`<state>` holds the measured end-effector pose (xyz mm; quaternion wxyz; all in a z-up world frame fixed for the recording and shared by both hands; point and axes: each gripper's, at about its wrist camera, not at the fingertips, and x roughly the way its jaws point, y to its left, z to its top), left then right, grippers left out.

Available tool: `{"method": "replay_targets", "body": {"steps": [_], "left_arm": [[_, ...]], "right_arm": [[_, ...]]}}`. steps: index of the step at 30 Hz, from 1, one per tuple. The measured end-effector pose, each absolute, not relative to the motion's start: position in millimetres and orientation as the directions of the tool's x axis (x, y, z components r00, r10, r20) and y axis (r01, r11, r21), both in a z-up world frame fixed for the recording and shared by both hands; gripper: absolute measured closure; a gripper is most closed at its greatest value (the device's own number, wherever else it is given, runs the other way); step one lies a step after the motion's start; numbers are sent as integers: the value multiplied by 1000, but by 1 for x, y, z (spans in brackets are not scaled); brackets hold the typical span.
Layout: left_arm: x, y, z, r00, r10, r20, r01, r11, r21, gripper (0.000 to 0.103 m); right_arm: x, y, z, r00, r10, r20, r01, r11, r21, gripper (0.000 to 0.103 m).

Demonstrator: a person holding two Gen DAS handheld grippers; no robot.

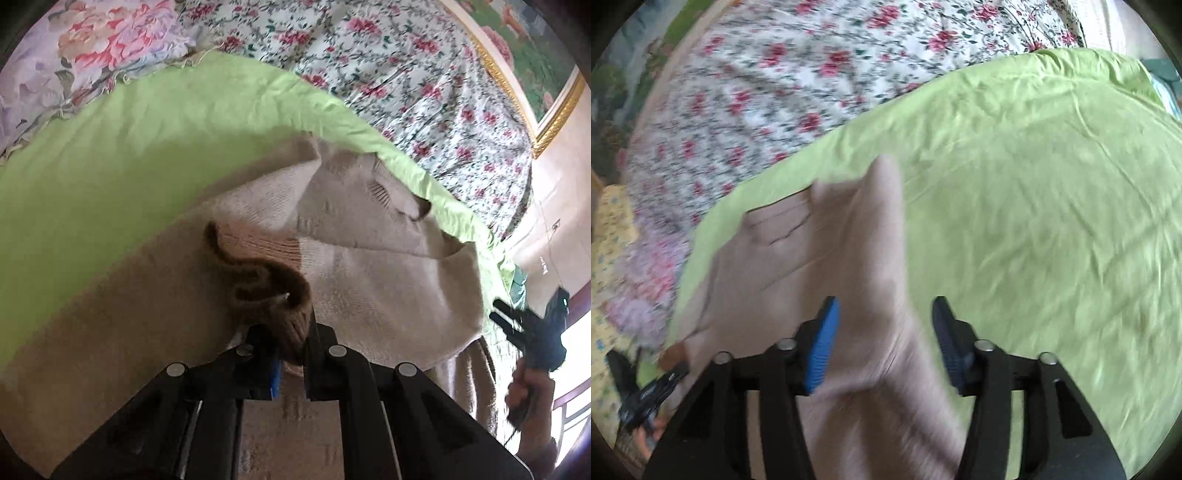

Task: Fold small clothes

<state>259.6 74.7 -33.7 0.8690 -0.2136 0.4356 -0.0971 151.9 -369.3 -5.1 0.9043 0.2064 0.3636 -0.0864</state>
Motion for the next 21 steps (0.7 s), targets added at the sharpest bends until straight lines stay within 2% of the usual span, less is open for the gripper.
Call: {"method": "replay_targets", "body": {"steps": [5, 6, 7, 8, 10, 14, 17, 21], "left_arm": [[259, 75, -38, 599, -334, -728, -18, 903, -429, 96], [259, 73, -38, 599, -327, -731, -15, 908, -419, 96], [260, 71, -37, 598, -319, -735, -13, 913, -407, 96], [261, 66, -34, 598, -322, -734, -3, 915, -404, 96], [262, 58, -24, 613, -348, -709, 40, 910, -412, 96], [271, 26, -3, 658, -421, -624, 157, 887, -434, 96], [286, 15, -11, 691, -359, -627, 173, 925, -339, 96], [297, 35, -37, 655, -322, -684, 139, 941, -310, 96]], "right_arm": [[209, -384, -23, 657, -4, -754, 316, 909, 270, 46], [219, -385, -30, 637, 14, -770, 305, 913, 269, 63], [224, -385, -33, 622, 28, -783, 297, 916, 269, 88], [228, -386, -32, 608, 37, -793, 286, 922, 262, 93], [216, -390, -7, 650, 14, -760, 280, 925, 256, 95], [190, -391, 36, 725, -115, -679, 273, 953, 131, 95], [194, -407, 22, 697, -130, -706, 302, 945, 123, 95], [199, -421, -15, 648, -119, -752, 348, 925, 153, 95]]}}
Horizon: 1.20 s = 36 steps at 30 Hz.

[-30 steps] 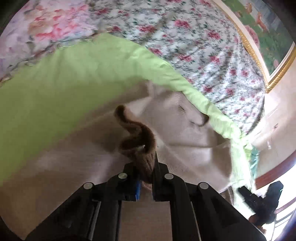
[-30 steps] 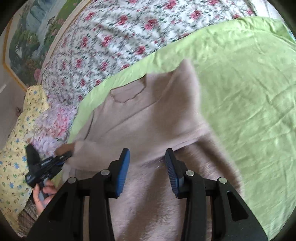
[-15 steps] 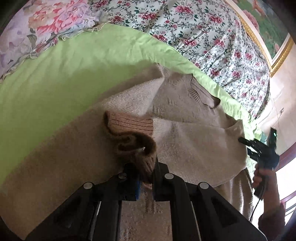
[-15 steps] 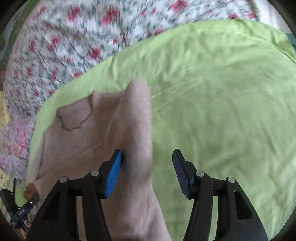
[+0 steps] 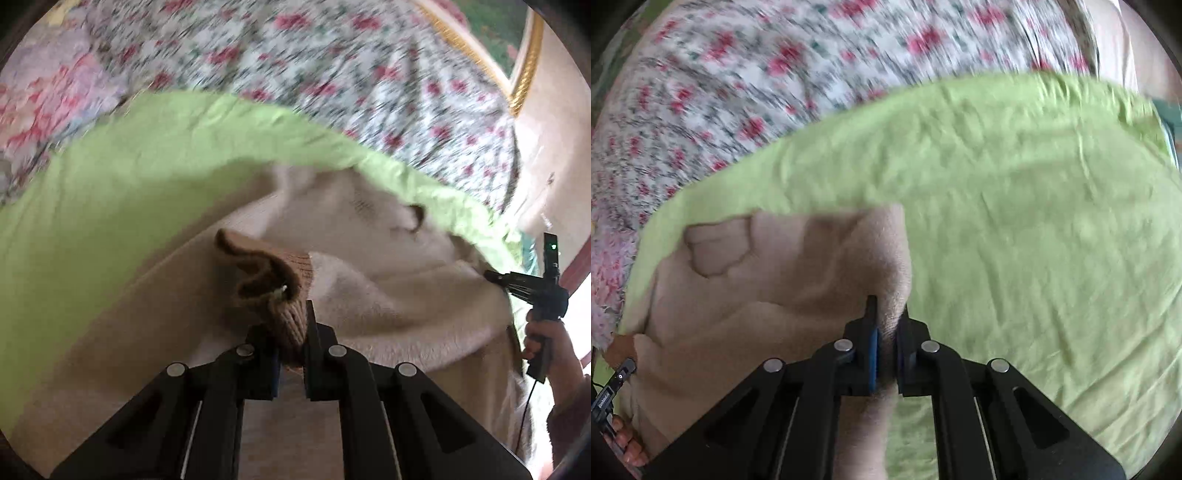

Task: Fold small clothes

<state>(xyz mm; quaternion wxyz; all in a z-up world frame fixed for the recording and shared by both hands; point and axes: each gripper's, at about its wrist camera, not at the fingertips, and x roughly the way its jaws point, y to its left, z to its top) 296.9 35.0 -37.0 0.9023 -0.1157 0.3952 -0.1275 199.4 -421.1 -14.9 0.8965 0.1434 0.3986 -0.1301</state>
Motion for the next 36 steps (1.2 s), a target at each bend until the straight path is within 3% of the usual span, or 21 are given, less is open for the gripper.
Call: {"method": "replay_targets", "body": {"steps": [4, 6, 10, 13, 16, 20, 25, 33, 35, 36], "left_arm": [[295, 44, -49, 610, -326, -722, 142, 942, -305, 89], [290, 43, -46, 603, -274, -749, 132, 960, -245, 82], [275, 44, -37, 590, -206, -781, 110, 978, -176, 75], [251, 56, -23, 595, -218, -773, 99, 975, -199, 66], [218, 79, -6, 615, -192, -764, 81, 980, -181, 36], [181, 114, 5, 623, -119, -773, 56, 993, -108, 28], [156, 165, -3, 585, -32, -810, 5, 999, -35, 22], [136, 220, -54, 463, -129, -877, -56, 983, -174, 22], [132, 221, -58, 473, -138, -870, -54, 981, -184, 27], [131, 218, -57, 474, -141, -869, -36, 983, -179, 34]], "right_arm": [[196, -419, -28, 648, -140, -749, 359, 923, 138, 95], [192, -418, -22, 640, -168, -750, 383, 916, 122, 81], [168, -399, 0, 650, -233, -723, 414, 907, 80, 79], [141, -363, 11, 718, -113, -687, 312, 934, 172, 68], [117, -322, 3, 725, 19, -689, 206, 948, 243, 63], [92, -281, -18, 695, 155, -702, 115, 940, 322, 63], [71, -247, -36, 653, 231, -722, 65, 932, 357, 63], [49, -216, -43, 617, 260, -743, 54, 928, 370, 63], [44, -210, -43, 613, 261, -746, 56, 927, 370, 63], [43, -208, -42, 613, 262, -745, 57, 926, 372, 63]]}}
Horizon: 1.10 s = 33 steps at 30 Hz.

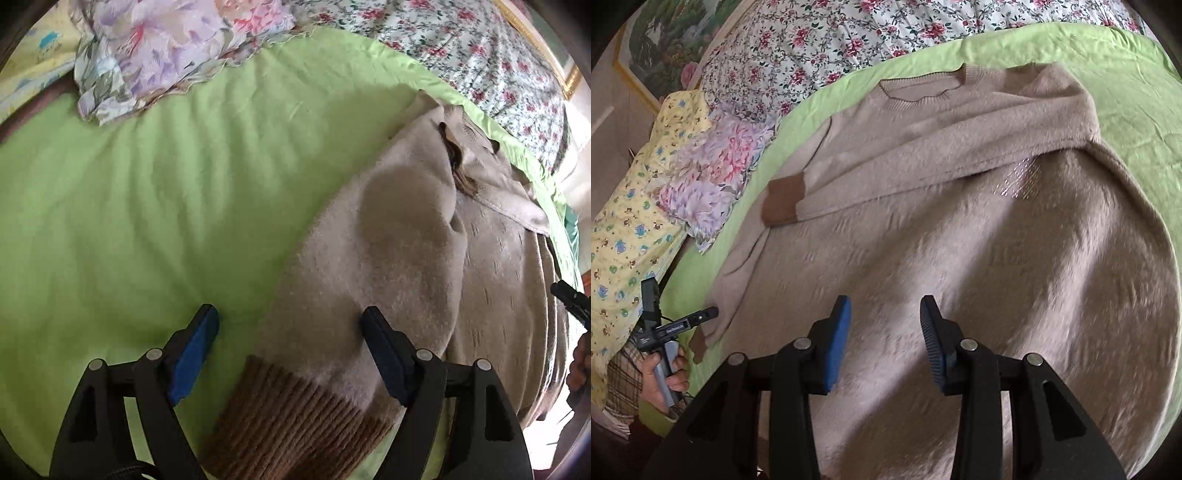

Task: Fold small clothes

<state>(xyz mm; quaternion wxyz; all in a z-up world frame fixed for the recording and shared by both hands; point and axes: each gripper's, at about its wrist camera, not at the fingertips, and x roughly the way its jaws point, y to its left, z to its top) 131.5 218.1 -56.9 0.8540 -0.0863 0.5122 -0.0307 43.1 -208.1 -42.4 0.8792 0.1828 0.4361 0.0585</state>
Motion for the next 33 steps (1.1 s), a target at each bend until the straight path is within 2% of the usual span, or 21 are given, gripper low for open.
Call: {"method": "replay_targets", "body": {"steps": [1, 2, 3, 7, 14, 16, 19, 22, 25, 29, 33], "left_arm": [[131, 216, -56, 478, -143, -867, -21, 985, -174, 58], [130, 216, -52, 490, -156, -858, -9, 983, -184, 94], [129, 218, -49, 496, -192, -847, -6, 974, -225, 96], [115, 232, -8, 606, -216, -765, -26, 956, -291, 98], [101, 230, 130, 791, -198, -579, 28, 957, -288, 98], [109, 209, 174, 830, -233, -506, 82, 949, -303, 98], [125, 160, 205, 832, -333, -444, 212, 930, -300, 98], [154, 99, 201, 786, -420, -453, 316, 904, -288, 98], [191, 28, 170, 700, -507, -504, 395, 862, -318, 98], [237, -62, 108, 572, -553, -605, 440, 830, -343, 98], [271, -128, 47, 495, -519, -697, 435, 842, -319, 97]], "right_arm": [[42, -206, -42, 613, 261, -745, 58, 926, 373, 63], [41, -204, -40, 615, 261, -744, 58, 926, 372, 63], [40, -202, -39, 618, 262, -741, 54, 926, 373, 63], [38, -197, -32, 634, 256, -730, 37, 933, 359, 63], [33, -207, -20, 672, 258, -694, 32, 927, 375, 63], [30, -213, -17, 684, 259, -682, 38, 921, 388, 63], [26, -227, -12, 704, 253, -663, 53, 913, 405, 63], [22, -244, -9, 722, 242, -649, 80, 902, 425, 63], [16, -265, -7, 733, 219, -644, 118, 892, 437, 63], [9, -288, -5, 744, 184, -642, 159, 885, 438, 63], [4, -307, -8, 746, 157, -647, 200, 875, 442, 63]]}}
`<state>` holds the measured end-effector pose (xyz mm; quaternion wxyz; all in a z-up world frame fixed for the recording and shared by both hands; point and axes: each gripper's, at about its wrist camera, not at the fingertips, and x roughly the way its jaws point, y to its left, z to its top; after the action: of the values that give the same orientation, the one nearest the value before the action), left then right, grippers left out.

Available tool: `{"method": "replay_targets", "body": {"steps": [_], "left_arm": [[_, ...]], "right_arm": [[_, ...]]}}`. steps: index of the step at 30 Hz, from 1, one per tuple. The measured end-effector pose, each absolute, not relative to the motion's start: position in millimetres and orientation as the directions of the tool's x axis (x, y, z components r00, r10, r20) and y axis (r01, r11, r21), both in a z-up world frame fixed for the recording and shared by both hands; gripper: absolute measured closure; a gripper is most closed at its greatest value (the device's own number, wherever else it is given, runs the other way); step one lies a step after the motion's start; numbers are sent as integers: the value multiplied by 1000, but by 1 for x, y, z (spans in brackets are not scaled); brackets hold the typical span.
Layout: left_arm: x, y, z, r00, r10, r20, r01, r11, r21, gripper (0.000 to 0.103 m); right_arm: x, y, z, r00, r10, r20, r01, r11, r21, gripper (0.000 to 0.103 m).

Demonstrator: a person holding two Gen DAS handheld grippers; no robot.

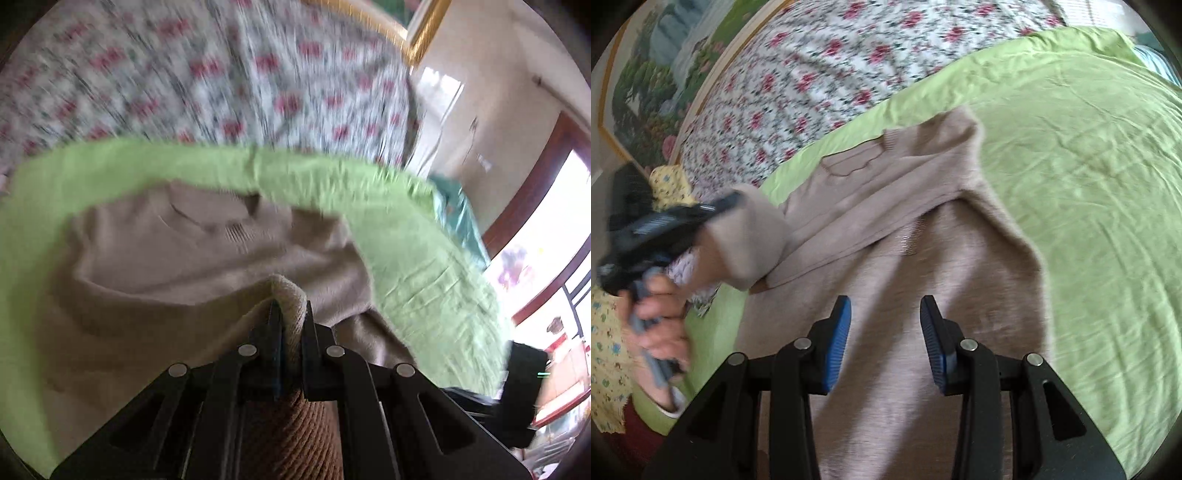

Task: Fold small clothes

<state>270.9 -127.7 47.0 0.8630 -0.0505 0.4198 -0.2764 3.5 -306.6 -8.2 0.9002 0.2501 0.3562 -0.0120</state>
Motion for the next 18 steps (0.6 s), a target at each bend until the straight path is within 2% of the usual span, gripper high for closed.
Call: {"method": "replay_targets", "body": {"steps": [3, 7, 9, 11, 12, 16, 18], "left_arm": [[288, -155, 3, 437, -488, -756, 427, 852, -303, 97], [300, -168, -30, 381, -480, -790, 425, 850, -311, 86], [292, -159, -29, 369, -510, -777, 433, 834, -342, 72], [278, -143, -19, 393, -517, -760, 433, 834, -343, 45], [269, -131, -12, 421, -507, -752, 429, 842, -328, 41], [240, -70, 0, 527, -416, -741, 363, 899, -247, 41], [233, -35, -6, 566, -338, -752, 293, 935, -200, 41]], "right_arm": [[1, -317, -13, 743, 140, -655, 228, 867, 443, 63], [2, -321, -17, 735, 138, -664, 242, 861, 447, 63], [4, -319, -18, 732, 142, -667, 245, 858, 451, 61], [8, -316, -19, 732, 149, -665, 241, 856, 458, 55], [10, -313, -19, 731, 153, -665, 237, 857, 458, 53], [24, -290, -15, 736, 168, -656, 179, 886, 428, 49], [32, -277, -13, 736, 163, -657, 150, 907, 394, 40]]}}
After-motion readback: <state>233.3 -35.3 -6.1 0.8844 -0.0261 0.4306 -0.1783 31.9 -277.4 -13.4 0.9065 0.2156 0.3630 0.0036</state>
